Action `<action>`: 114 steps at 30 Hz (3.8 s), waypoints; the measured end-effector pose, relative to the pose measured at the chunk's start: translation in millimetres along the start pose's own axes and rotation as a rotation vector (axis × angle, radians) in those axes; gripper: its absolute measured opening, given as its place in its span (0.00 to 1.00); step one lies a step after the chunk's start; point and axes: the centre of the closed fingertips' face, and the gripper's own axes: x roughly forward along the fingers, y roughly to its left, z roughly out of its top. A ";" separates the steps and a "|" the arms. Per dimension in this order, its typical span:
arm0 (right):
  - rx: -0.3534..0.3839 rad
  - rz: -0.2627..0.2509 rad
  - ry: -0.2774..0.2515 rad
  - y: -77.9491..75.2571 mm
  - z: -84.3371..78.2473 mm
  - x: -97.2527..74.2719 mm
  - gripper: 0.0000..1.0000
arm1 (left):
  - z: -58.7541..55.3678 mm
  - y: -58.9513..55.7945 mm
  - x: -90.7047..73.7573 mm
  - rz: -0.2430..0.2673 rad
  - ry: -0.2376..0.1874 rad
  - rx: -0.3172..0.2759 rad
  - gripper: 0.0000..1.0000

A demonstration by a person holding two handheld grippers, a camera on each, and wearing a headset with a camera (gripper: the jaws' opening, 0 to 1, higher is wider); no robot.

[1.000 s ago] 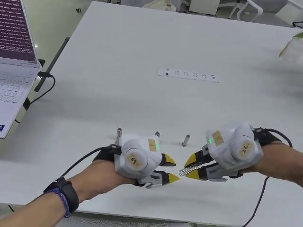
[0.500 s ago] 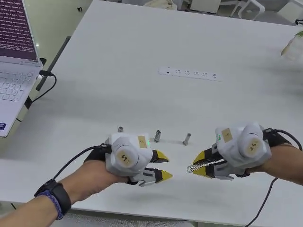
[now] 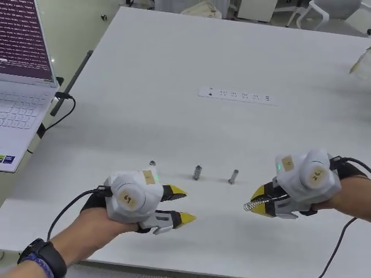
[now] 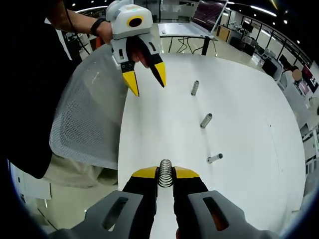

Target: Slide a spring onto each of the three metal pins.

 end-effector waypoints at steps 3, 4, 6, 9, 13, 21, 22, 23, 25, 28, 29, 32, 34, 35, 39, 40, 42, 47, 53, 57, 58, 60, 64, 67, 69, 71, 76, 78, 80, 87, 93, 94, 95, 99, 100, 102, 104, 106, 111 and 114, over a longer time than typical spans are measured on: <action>0.003 -0.007 0.011 -6.6 -2.4 -1.2 0.08 | -5.1 7.8 -8.7 0.027 -0.001 -0.023 0.25; 0.004 -0.008 0.012 -7.4 -2.6 -1.3 0.08 | -5.4 8.5 -10.0 0.030 -0.002 -0.025 0.26; 0.007 -0.014 0.019 -12.8 -4.4 -1.4 0.08 | -8.9 13.7 -16.3 0.052 -0.002 -0.038 0.27; 0.015 -0.016 0.023 -17.8 -6.1 -1.0 0.08 | -13.6 17.9 -23.5 0.068 -0.001 -0.049 0.28; 0.014 -0.016 0.032 -23.0 -7.7 0.3 0.08 | -19.9 22.1 -34.4 0.086 0.002 -0.062 0.29; 0.009 -0.017 0.045 -35.1 -6.0 0.6 0.08 | -32.5 33.9 -56.0 0.142 0.004 -0.085 0.35; 0.008 -0.018 0.046 -36.8 -5.6 0.5 0.08 | -33.7 35.3 -58.1 0.148 0.003 -0.088 0.36; 0.005 -0.019 0.049 -39.7 -5.2 0.2 0.08 | -35.6 36.4 -61.3 0.152 0.003 -0.094 0.37; 0.002 -0.023 0.052 -44.9 -3.9 -0.1 0.08 | -39.9 39.5 -66.2 0.171 0.010 -0.090 0.39; -0.003 -0.036 0.060 -53.5 -2.7 0.0 0.08 | -42.8 42.5 -73.2 0.186 0.003 -0.105 0.41; -0.003 -0.036 0.062 -55.9 -2.7 0.4 0.08 | -43.9 43.3 -74.9 0.192 0.004 -0.107 0.42; -0.004 -0.043 0.067 -64.3 -1.9 1.6 0.08 | -46.3 46.3 -81.0 0.209 -0.001 -0.119 0.44; -0.007 -0.045 0.073 -68.7 -1.3 2.6 0.08 | -47.7 48.5 -83.8 0.219 -0.001 -0.123 0.46; -0.008 -0.046 0.074 -70.2 -1.0 2.8 0.08 | -48.1 49.9 -85.7 0.226 -0.004 -0.127 0.47; -0.004 -0.054 0.082 -76.2 1.4 3.6 0.08 | -48.5 52.8 -92.8 0.244 -0.008 -0.142 0.50; -0.004 -0.054 0.084 -76.7 1.5 3.7 0.08 | -48.4 52.9 -93.6 0.245 -0.008 -0.142 0.51; -0.008 -0.055 0.090 -79.4 2.6 4.4 0.08 | -49.5 55.1 -97.9 0.258 -0.011 -0.148 0.53; -0.010 -0.048 0.106 -81.7 3.2 7.9 0.08 | -52.8 58.8 -105.9 0.282 -0.013 -0.162 0.56; -0.018 -0.041 0.126 -85.1 3.6 13.7 0.08 | -56.5 60.3 -112.3 0.301 -0.017 -0.180 0.58; -0.028 -0.035 0.136 -87.7 5.4 18.6 0.08 | -59.7 60.8 -114.8 0.310 -0.014 -0.191 0.58; -0.030 -0.033 0.140 -88.4 5.8 20.3 0.08 | -60.1 61.0 -115.5 0.312 -0.016 -0.194 0.58; -0.033 -0.029 0.146 -88.9 5.8 22.5 0.08 | -60.2 61.1 -116.3 0.314 -0.015 -0.197 0.58; -0.049 -0.021 0.164 -90.7 4.7 27.1 0.08 | -60.7 62.1 -118.9 0.322 -0.019 -0.204 0.59; -0.060 -0.018 0.179 -94.4 2.8 30.5 0.08 | -60.6 62.6 -120.9 0.329 -0.020 -0.209 0.59; -0.076 -0.016 0.198 -96.5 -0.5 33.0 0.09 | -61.0 63.0 -121.8 0.331 -0.024 -0.218 0.59; -0.073 -0.012 0.202 -98.1 -1.3 35.1 0.09 | -61.3 63.2 -122.4 0.333 -0.024 -0.221 0.59; -0.079 -0.004 0.204 -102.2 0.0 39.2 0.09 | -66.2 64.5 -124.1 0.341 -0.019 -0.233 0.59; -0.081 0.000 0.206 -104.2 0.2 41.3 0.09 | -67.6 65.1 -124.7 0.343 -0.018 -0.237 0.59; -0.089 0.001 0.213 -105.7 -0.3 43.1 0.09 | -67.6 65.2 -125.3 0.345 -0.017 -0.239 0.59; -0.119 0.022 0.252 -105.1 -6.2 49.9 0.09 | -66.5 67.5 -127.0 0.353 -0.017 -0.247 0.59; -0.122 0.034 0.256 -103.9 -5.1 52.5 0.09 | -68.9 69.3 -126.8 0.355 -0.016 -0.252 0.58; -0.124 0.036 0.258 -103.8 -5.3 53.1 0.09 | -69.1 69.2 -126.7 0.355 -0.015 -0.253 0.58; -0.127 0.038 0.261 -103.8 -5.8 54.2 0.09 | -69.6 69.1 -126.8 0.356 -0.013 -0.253 0.58; -0.136 0.045 0.273 -104.3 -9.0 58.7 0.09 | -70.5 68.5 -127.0 0.355 -0.010 -0.257 0.58; -0.137 0.047 0.275 -104.6 -9.9 60.8 0.09 | -71.0 68.8 -127.2 0.356 -0.011 -0.259 0.58; -0.138 0.051 0.280 -104.8 -10.9 63.0 0.09 | -71.5 68.6 -127.5 0.355 -0.012 -0.260 0.58; -0.139 0.055 0.287 -104.9 -13.0 66.4 0.09 | -71.9 68.6 -128.2 0.357 -0.011 -0.262 0.58; -0.141 0.057 0.291 -104.8 -13.1 67.6 0.09 | -71.9 68.1 -128.9 0.357 -0.010 -0.263 0.58; -0.150 0.064 0.306 -103.0 -12.9 72.2 0.09 | -75.1 69.4 -132.0 0.364 -0.011 -0.272 0.58; -0.151 0.065 0.308 -102.9 -12.9 75.1 0.09 | -76.4 70.0 -133.4 0.368 -0.011 -0.274 0.58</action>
